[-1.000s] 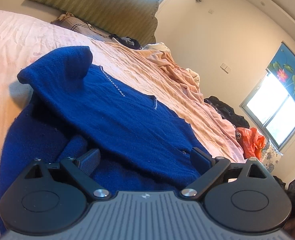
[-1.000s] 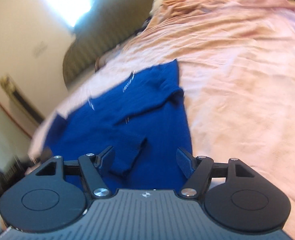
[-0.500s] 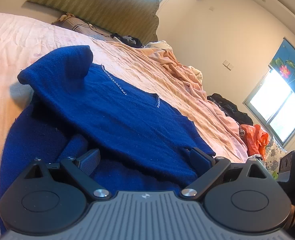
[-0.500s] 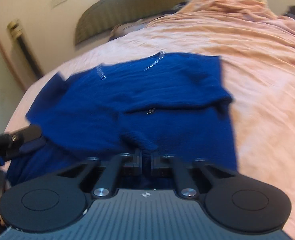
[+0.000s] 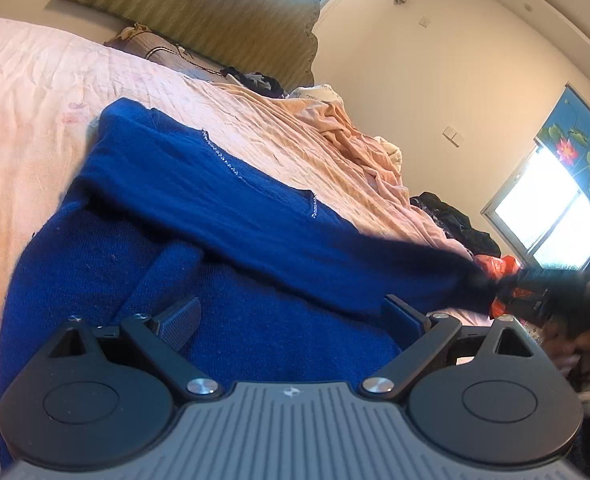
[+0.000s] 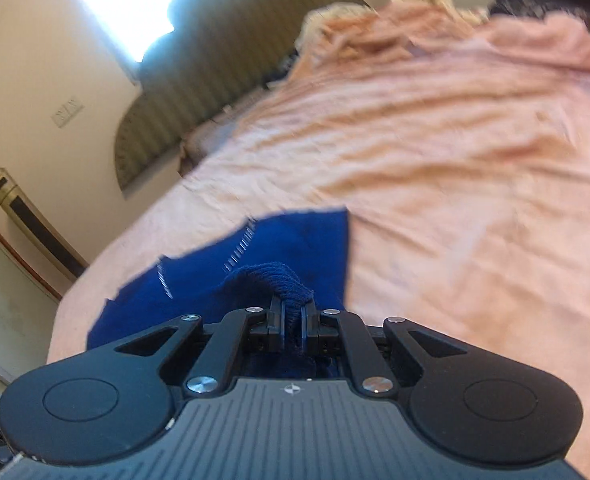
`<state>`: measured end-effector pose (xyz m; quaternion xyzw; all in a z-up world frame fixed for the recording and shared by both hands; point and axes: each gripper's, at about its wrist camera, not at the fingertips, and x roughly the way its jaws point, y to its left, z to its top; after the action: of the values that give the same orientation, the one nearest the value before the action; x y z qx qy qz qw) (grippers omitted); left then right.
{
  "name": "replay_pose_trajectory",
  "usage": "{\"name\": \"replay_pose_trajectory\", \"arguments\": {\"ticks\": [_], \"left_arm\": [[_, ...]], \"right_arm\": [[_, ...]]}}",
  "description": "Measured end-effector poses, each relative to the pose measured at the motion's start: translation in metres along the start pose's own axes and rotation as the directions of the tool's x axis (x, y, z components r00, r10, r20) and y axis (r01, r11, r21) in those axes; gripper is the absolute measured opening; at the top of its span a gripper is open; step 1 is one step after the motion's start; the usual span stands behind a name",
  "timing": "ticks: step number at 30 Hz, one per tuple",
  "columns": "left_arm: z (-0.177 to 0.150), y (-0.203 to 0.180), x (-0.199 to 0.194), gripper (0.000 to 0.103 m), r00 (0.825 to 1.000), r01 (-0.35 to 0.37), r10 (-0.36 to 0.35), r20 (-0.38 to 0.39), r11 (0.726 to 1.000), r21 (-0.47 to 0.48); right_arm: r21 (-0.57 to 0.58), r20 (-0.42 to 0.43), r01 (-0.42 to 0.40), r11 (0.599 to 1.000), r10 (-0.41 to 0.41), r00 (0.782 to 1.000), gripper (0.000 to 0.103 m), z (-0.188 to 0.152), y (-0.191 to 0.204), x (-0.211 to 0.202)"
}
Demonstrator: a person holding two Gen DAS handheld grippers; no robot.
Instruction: Fold small clothes
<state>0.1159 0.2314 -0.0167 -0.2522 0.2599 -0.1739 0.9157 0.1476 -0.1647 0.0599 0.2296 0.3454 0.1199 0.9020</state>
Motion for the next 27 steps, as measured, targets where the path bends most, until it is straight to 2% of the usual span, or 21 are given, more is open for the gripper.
{"name": "replay_pose_trajectory", "arguments": {"ticks": [5,10,11,13,14,15,16,19,21,24,27], "left_arm": [[0.000,-0.001,0.001,0.097,1.000,-0.003,0.003,-0.005,1.000,0.005],[0.000,-0.002,0.001,0.098,1.000,-0.005,0.005,-0.006,1.000,0.008],[0.001,-0.002,0.001,0.098,1.000,-0.005,0.005,-0.006,1.000,0.008],[0.001,-0.001,0.001,0.098,1.000,-0.006,0.006,-0.009,1.000,0.009],[0.001,-0.002,0.001,0.098,1.000,-0.008,0.008,-0.010,1.000,0.010],[0.001,-0.002,0.001,0.098,1.000,-0.009,0.009,-0.011,1.000,0.012],[0.001,-0.003,0.001,0.098,1.000,-0.010,0.011,-0.012,1.000,0.014],[0.001,-0.003,0.000,0.098,1.000,-0.012,0.012,-0.011,1.000,0.014],[0.002,-0.005,-0.001,0.098,1.000,-0.013,0.013,-0.016,1.000,0.018],[0.010,-0.015,0.000,0.098,0.998,0.002,0.002,-0.070,0.999,0.050],[0.013,-0.020,0.005,0.098,0.991,0.000,0.006,-0.130,0.999,0.047]], "right_arm": [[0.029,-0.027,0.009,1.000,-0.008,1.000,0.010,-0.018,-0.006,0.012],[0.023,-0.046,0.014,1.000,-0.013,0.999,0.011,-0.010,0.029,0.032],[0.024,-0.066,0.017,1.000,-0.015,0.998,0.019,-0.010,0.038,0.042],[0.030,-0.125,-0.019,0.999,0.023,0.992,0.046,-0.017,0.055,0.062],[0.048,-0.173,-0.070,0.996,0.077,0.982,0.066,-0.022,0.059,0.070],[0.071,-0.187,-0.098,0.993,0.110,0.976,0.065,-0.026,0.062,0.072],[0.083,-0.162,-0.104,0.991,0.116,0.980,0.063,-0.029,0.063,0.068],[0.064,-0.106,-0.085,0.994,0.092,0.990,0.063,-0.040,0.063,0.050],[0.067,-0.118,-0.103,0.992,0.110,0.987,0.063,-0.050,0.062,0.043],[0.044,-0.135,-0.123,0.991,0.127,0.983,0.063,-0.060,0.065,0.042],[0.065,-0.162,-0.095,0.993,0.104,0.981,0.064,-0.065,0.060,0.057]]}}
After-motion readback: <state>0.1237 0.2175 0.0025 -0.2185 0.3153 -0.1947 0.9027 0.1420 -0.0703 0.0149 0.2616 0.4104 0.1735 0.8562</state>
